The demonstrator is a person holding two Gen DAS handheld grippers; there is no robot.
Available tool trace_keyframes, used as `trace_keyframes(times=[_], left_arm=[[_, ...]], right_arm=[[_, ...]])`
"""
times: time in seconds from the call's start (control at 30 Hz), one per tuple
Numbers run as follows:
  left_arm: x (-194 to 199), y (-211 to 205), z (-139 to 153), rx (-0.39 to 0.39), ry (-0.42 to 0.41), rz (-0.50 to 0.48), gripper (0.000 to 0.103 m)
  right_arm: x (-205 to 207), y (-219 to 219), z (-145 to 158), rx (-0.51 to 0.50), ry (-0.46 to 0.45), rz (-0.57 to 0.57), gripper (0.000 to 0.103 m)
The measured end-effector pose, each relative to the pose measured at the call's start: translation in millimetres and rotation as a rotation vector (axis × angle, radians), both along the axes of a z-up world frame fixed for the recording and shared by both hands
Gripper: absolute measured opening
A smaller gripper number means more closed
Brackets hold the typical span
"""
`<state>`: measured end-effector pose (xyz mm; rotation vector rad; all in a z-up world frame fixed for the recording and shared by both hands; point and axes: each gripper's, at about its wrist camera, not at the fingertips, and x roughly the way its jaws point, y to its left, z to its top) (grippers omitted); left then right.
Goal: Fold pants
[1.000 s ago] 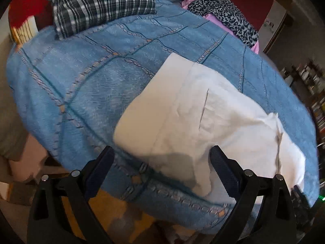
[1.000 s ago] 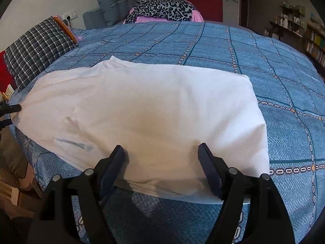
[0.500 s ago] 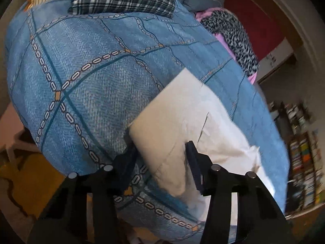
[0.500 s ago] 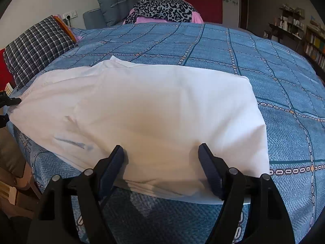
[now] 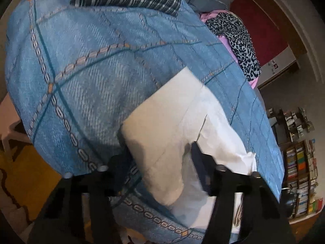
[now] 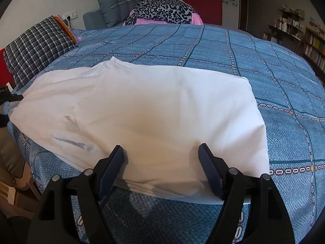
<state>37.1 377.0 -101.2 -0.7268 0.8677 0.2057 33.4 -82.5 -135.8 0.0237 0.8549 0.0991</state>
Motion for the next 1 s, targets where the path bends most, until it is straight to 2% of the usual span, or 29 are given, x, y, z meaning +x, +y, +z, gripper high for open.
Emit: trace_keyframes(times=[0.17, 0.27, 0.4, 0.5, 0.57, 0.6, 0.63, 0.7, 0.83, 1.0], left_arm=[[8, -22, 30, 0.066, -0.097, -0.071, 0.052], [14, -27, 33, 0.102, -0.096, -0.069, 0.053], [17, -12, 10, 0.058, -0.025, -0.002, 0.062], [17, -1, -10, -0.009, 0.007, 0.001, 0.062], [21, -1, -11, -0.020, 0.002, -0.008, 0.062], [23, -1, -11, -0.030, -0.007, -0.015, 0.060], [25, -1, -8, -0.045, -0.020, -0.024, 0.046], [30, -4, -3, -0.058, -0.037, -0.042, 0.029], [36, -25, 24, -0.009, -0.095, -0.102, 0.024], [43, -72, 63, 0.103, -0.158, -0.216, 0.023]], right_arm=[[0, 0, 0, -0.002, -0.002, -0.001, 0.076], [0, 1, 0, -0.002, -0.003, -0.002, 0.076], [0, 2, 0, -0.001, -0.005, -0.002, 0.076], [0, 3, 0, -0.004, -0.007, -0.003, 0.076], [0, 4, 0, -0.006, -0.009, -0.003, 0.076], [-1, 4, -1, -0.006, -0.009, -0.004, 0.076], [-1, 3, -1, -0.006, -0.009, -0.004, 0.076], [0, 3, 0, -0.006, -0.009, -0.004, 0.076], [0, 4, -1, -0.007, -0.009, -0.006, 0.076], [0, 3, -1, -0.004, -0.009, -0.005, 0.076]])
